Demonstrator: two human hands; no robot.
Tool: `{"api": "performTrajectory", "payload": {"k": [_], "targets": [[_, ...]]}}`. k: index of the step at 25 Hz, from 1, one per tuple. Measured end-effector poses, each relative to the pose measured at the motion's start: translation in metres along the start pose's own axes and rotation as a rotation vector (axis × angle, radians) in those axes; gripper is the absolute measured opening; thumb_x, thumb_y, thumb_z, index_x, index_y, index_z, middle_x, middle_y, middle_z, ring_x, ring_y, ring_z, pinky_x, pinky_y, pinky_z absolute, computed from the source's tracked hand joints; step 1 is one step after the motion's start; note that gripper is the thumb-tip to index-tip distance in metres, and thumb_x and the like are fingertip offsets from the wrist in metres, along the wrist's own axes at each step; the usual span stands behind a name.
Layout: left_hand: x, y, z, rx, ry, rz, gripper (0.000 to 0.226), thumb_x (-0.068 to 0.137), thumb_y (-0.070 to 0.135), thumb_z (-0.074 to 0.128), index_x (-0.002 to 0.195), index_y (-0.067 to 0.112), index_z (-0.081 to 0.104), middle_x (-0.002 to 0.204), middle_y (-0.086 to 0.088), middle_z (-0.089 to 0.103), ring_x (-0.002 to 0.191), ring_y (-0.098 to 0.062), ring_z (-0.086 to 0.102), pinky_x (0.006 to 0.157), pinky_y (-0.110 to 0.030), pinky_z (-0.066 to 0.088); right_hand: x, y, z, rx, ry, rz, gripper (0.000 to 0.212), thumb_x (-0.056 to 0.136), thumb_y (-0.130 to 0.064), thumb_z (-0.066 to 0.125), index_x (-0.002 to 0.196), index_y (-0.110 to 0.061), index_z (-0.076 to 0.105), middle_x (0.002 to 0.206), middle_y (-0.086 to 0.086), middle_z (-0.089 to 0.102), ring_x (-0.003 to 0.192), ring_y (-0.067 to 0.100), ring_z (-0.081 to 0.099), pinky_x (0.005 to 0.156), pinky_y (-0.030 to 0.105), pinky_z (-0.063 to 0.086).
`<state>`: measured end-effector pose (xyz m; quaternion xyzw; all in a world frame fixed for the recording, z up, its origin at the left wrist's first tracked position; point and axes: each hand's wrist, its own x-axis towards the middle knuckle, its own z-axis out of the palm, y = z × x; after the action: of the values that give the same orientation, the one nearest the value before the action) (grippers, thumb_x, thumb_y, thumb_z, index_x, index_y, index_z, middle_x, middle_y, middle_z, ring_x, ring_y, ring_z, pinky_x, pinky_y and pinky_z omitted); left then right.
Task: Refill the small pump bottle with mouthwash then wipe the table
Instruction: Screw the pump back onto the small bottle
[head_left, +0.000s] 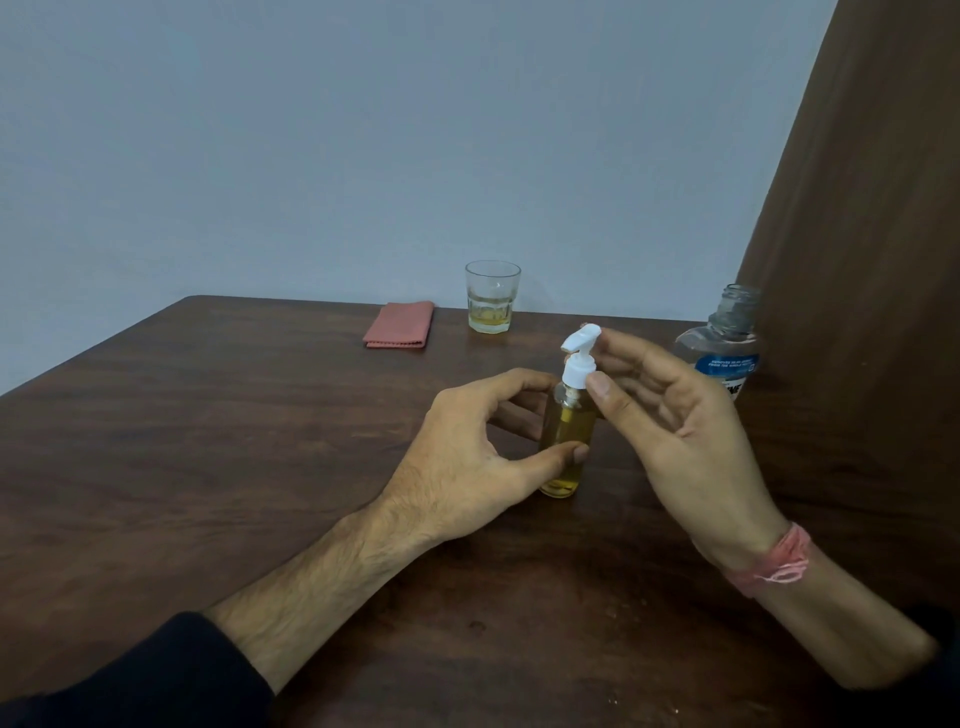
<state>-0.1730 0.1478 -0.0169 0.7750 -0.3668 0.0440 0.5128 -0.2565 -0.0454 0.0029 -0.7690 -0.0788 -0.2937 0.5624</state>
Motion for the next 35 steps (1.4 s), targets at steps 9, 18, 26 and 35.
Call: {"api": "performTrajectory", "payload": {"k": [9,18,26,35], "targets": [[0.001,0.003,-0.002,-0.009,-0.032,-0.013,0.054,0.088,0.044,0.097,0.137,0.039,0.076,0.113,0.019,0.084,0.106,-0.002,0.081,0.106,-0.038,0.065,0.005,0.01,-0.001,0.09,-0.001,0.059,0.038,0.084,-0.034,0.083,0.119,-0.022,0.074,0.119,-0.002,0.082,0.117,0.015,0.077,0.103,0.036,0.061],[0.001,0.004,-0.003,0.0,-0.031,-0.024,0.052,0.087,0.043,0.097,0.135,0.039,0.078,0.112,0.018,0.085,0.104,0.0,0.081,0.103,-0.02,0.057,0.006,0.015,0.0,0.222,-0.039,0.133,0.039,0.102,-0.029,0.066,0.139,-0.019,0.073,0.13,0.004,0.079,0.126,0.026,0.074,0.105,0.044,0.06],[0.002,0.003,-0.004,-0.007,-0.044,-0.016,0.049,0.088,0.044,0.097,0.133,0.039,0.078,0.114,0.017,0.085,0.105,-0.002,0.081,0.108,-0.036,0.064,0.004,0.014,-0.003,0.182,-0.005,0.108,0.047,0.083,-0.039,0.082,0.126,-0.02,0.074,0.122,0.002,0.081,0.118,0.022,0.077,0.105,0.045,0.06],[0.002,0.003,-0.004,-0.001,-0.067,-0.014,0.048,0.09,0.041,0.095,0.134,0.037,0.078,0.115,0.022,0.085,0.107,0.002,0.08,0.111,-0.036,0.061,0.004,0.014,-0.001,0.115,-0.023,0.103,0.044,0.091,-0.04,0.073,0.132,-0.025,0.077,0.123,0.001,0.082,0.119,0.019,0.077,0.108,0.049,0.06]]}}
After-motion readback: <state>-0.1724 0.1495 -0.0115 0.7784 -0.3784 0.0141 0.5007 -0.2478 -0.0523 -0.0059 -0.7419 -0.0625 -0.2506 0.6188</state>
